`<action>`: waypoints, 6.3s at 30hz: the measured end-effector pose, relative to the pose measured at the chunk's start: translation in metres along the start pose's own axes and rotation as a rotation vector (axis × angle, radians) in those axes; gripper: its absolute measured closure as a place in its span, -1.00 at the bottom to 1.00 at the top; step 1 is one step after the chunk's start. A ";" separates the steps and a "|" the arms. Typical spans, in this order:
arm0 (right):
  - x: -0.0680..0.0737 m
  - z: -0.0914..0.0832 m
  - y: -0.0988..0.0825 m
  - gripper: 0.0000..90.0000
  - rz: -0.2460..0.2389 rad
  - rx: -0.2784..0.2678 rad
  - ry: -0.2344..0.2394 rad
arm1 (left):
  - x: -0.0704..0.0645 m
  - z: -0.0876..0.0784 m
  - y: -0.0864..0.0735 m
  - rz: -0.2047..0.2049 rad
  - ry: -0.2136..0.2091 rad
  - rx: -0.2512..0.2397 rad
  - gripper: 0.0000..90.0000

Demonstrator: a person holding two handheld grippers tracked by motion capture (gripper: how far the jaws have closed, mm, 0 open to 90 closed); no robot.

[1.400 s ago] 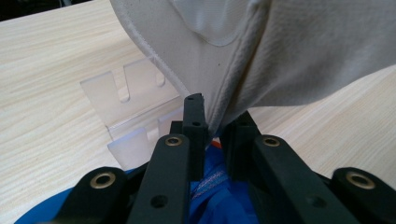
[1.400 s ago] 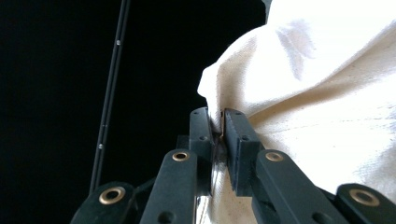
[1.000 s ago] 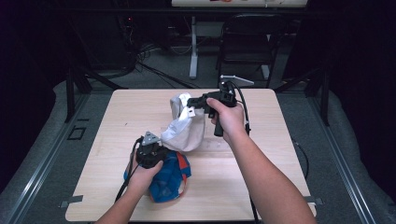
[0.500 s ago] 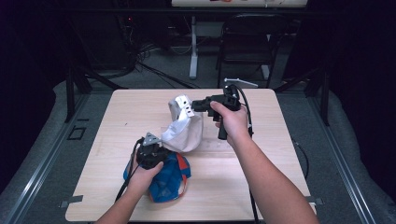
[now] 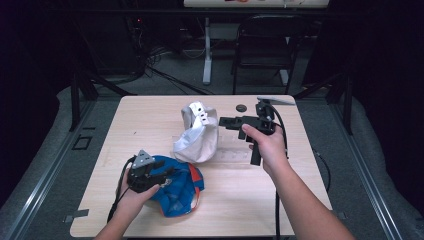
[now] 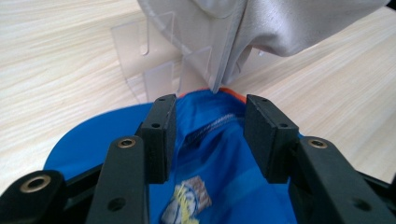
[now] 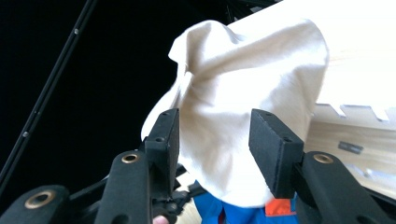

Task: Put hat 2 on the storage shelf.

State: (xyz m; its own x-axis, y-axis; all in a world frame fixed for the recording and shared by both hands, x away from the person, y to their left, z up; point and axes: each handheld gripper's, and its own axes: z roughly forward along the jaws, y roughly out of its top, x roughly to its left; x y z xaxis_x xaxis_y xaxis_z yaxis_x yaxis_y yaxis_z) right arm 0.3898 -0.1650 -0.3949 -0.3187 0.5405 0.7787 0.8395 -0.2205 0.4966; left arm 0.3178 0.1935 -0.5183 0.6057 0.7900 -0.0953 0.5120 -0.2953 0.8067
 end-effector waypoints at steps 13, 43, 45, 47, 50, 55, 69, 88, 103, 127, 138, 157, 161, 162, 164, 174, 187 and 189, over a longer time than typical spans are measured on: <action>-0.028 -0.019 -0.054 0.11 -0.108 -0.008 -0.082 | 0.025 -0.032 -0.033 -0.033 0.063 0.007 0.12; -0.070 0.015 -0.138 0.06 -0.244 -0.039 -0.235 | 0.051 -0.036 -0.066 -0.085 0.171 0.014 0.04; -0.070 0.020 -0.141 0.05 -0.235 -0.023 -0.232 | 0.050 -0.036 -0.066 -0.078 0.173 0.023 0.04; -0.069 0.025 -0.144 0.05 -0.231 0.000 -0.228 | 0.049 -0.036 -0.066 -0.071 0.171 0.025 0.04; -0.068 0.035 -0.148 0.05 -0.234 0.034 -0.231 | 0.049 -0.037 -0.066 -0.058 0.173 0.037 0.04; -0.063 0.053 -0.155 0.26 -0.220 0.126 -0.216 | 0.048 -0.035 -0.067 -0.064 0.168 0.033 0.04; -0.063 0.095 -0.175 0.32 -0.177 0.303 -0.142 | 0.049 -0.034 -0.067 -0.059 0.168 0.043 0.04; -0.072 0.114 -0.184 0.33 -0.065 0.354 -0.060 | 0.048 -0.033 -0.067 -0.045 0.170 0.043 0.04; -0.069 0.109 -0.178 0.67 0.037 0.283 -0.039 | 0.048 -0.033 -0.067 -0.038 0.171 0.043 0.04; -0.066 0.116 -0.192 0.54 -0.022 0.338 -0.046 | 0.045 -0.027 -0.068 -0.011 0.163 0.062 0.05; -0.064 0.104 -0.189 0.73 0.061 0.284 -0.034 | 0.045 -0.028 -0.068 -0.012 0.164 0.060 0.05; -0.075 0.064 -0.169 0.74 0.154 0.205 -0.117 | 0.046 -0.028 -0.068 -0.016 0.166 0.061 0.05; -0.069 0.058 -0.169 0.74 0.143 0.202 -0.087 | 0.046 -0.029 -0.068 -0.021 0.167 0.059 0.05; -0.069 0.057 -0.170 0.74 0.143 0.187 -0.068 | 0.046 -0.029 -0.068 -0.019 0.167 0.059 0.05; -0.068 0.050 -0.168 0.74 0.132 0.207 -0.091 | 0.046 -0.028 -0.068 -0.020 0.166 0.059 0.05; -0.062 0.022 -0.146 0.74 0.040 0.197 -0.064 | 0.046 -0.028 -0.068 -0.022 0.166 0.061 0.05; -0.042 0.006 -0.119 0.74 0.041 0.230 0.006 | 0.045 -0.028 -0.068 -0.016 0.162 0.062 0.05; -0.038 0.004 -0.114 0.74 0.062 0.221 0.033 | 0.045 -0.028 -0.068 -0.015 0.162 0.064 0.05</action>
State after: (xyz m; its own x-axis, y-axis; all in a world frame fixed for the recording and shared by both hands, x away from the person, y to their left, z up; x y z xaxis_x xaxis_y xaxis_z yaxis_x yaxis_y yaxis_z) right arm 0.3076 -0.1574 -0.4831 -0.2745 0.5041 0.8188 0.9327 -0.0673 0.3542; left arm 0.2936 0.2643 -0.5613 0.4939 0.8695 -0.0078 0.5610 -0.3118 0.7668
